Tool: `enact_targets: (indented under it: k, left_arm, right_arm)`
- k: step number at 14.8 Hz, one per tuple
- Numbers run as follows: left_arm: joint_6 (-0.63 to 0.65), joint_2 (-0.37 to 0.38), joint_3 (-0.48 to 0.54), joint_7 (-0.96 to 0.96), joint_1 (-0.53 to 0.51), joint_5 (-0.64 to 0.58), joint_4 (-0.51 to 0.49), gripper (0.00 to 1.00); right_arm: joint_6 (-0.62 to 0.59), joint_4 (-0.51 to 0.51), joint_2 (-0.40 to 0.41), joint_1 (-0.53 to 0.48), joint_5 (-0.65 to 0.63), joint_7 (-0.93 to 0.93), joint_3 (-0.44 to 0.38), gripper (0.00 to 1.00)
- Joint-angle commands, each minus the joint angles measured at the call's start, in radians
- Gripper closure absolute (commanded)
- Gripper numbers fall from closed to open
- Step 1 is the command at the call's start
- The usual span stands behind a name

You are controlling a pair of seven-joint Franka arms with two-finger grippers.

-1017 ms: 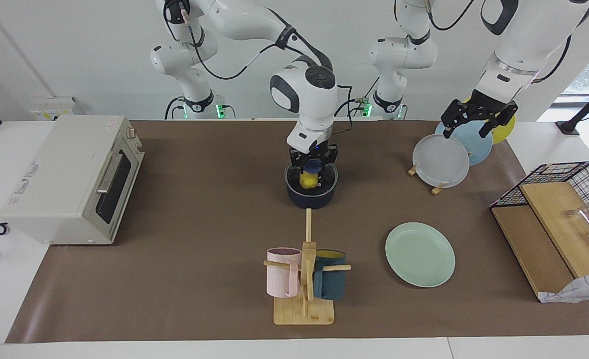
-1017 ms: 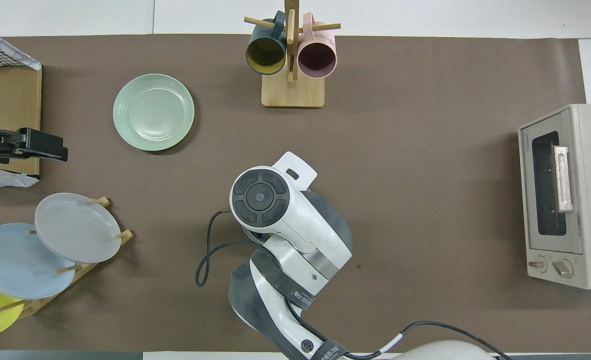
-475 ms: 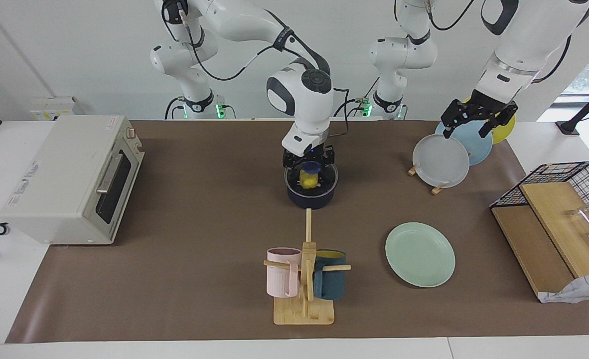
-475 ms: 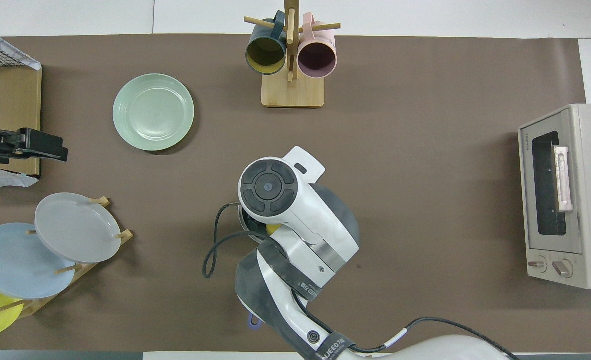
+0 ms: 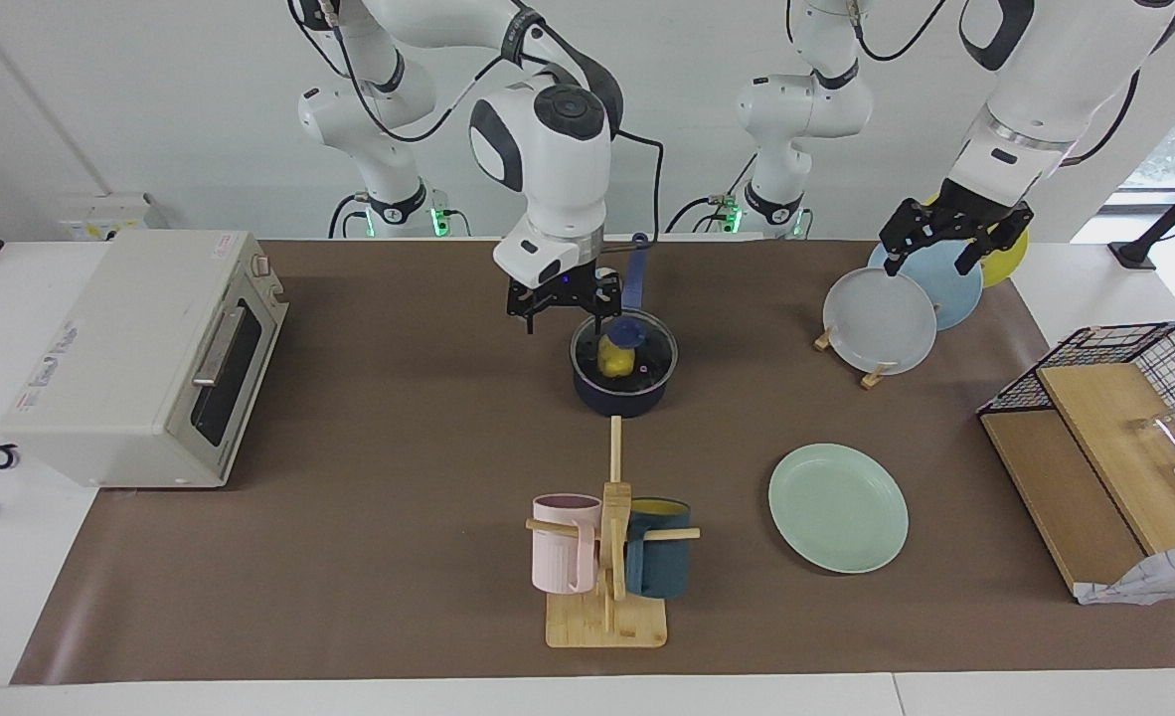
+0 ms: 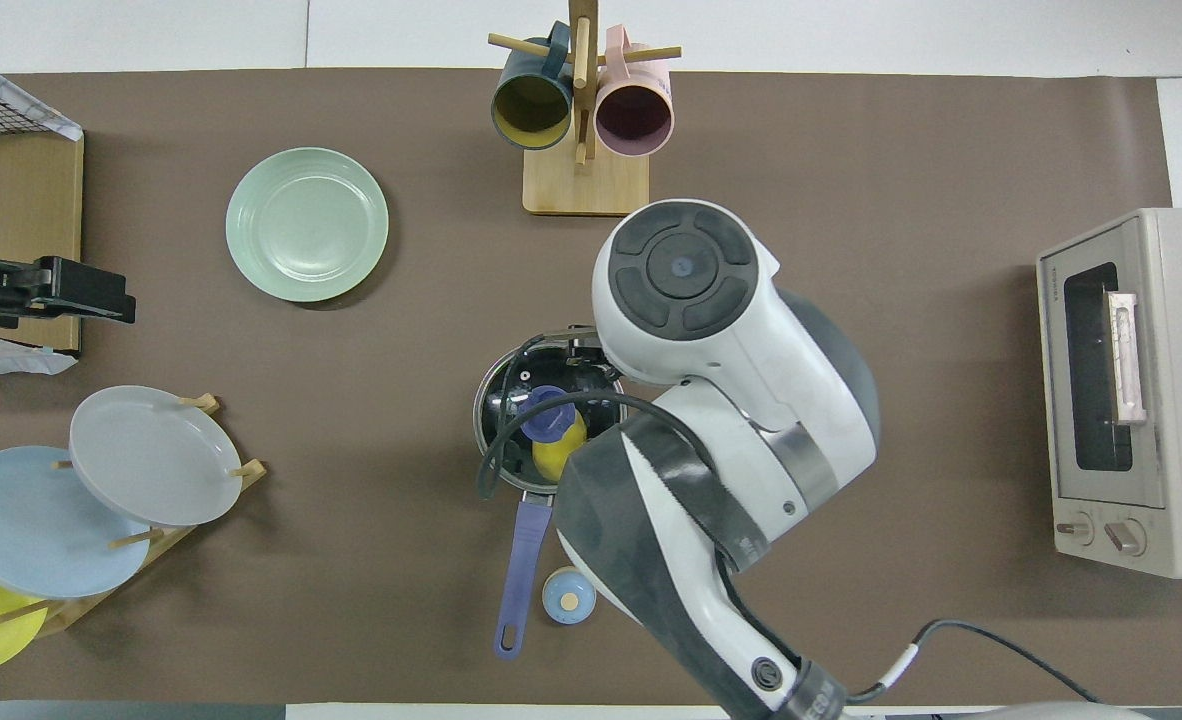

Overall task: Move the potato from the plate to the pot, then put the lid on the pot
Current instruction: 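Lower the lid onto the pot and open the right gripper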

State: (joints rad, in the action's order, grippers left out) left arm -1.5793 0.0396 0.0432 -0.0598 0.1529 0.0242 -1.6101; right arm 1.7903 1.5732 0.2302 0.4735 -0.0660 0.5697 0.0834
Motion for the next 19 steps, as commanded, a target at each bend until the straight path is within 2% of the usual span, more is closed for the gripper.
enact_targets:
  k: [1, 4, 7, 11, 14, 16, 19]
  left_arm:
    - [0.016, 0.011, 0.011, 0.0, 0.007, 0.01, -0.001, 0.0]
    - [0.016, 0.011, 0.011, 0.0, 0.007, 0.01, -0.001, 0.0]
    - [0.016, 0.011, 0.011, 0.0, 0.007, 0.01, -0.001, 0.0]
    - [0.016, 0.011, 0.011, 0.0, 0.007, 0.01, -0.001, 0.0]
    - [0.016, 0.011, 0.011, 0.0, 0.007, 0.01, -0.001, 0.0]
    - [0.016, 0.011, 0.011, 0.0, 0.007, 0.01, -0.001, 0.0]
    - [0.016, 0.011, 0.011, 0.0, 0.007, 0.01, -0.001, 0.0]
  right_arm:
    - [-0.049, -0.005, -0.031, -0.099, -0.005, -0.125, 0.012, 0.0]
    - [-0.083, 0.005, -0.06, -0.157, -0.006, -0.161, 0.012, 0.0]
    - [-0.089, 0.024, -0.083, -0.258, -0.005, -0.313, 0.009, 0.0]
    - [-0.117, 0.025, -0.11, -0.377, 0.009, -0.337, 0.01, 0.0]
    - [-0.132, 0.021, -0.133, -0.42, 0.015, -0.338, 0.01, 0.0]
    - [-0.156, 0.043, -0.179, -0.426, 0.017, -0.367, 0.006, 0.0]
    - [-0.195, 0.093, -0.23, -0.424, 0.015, -0.441, -0.043, 0.0]
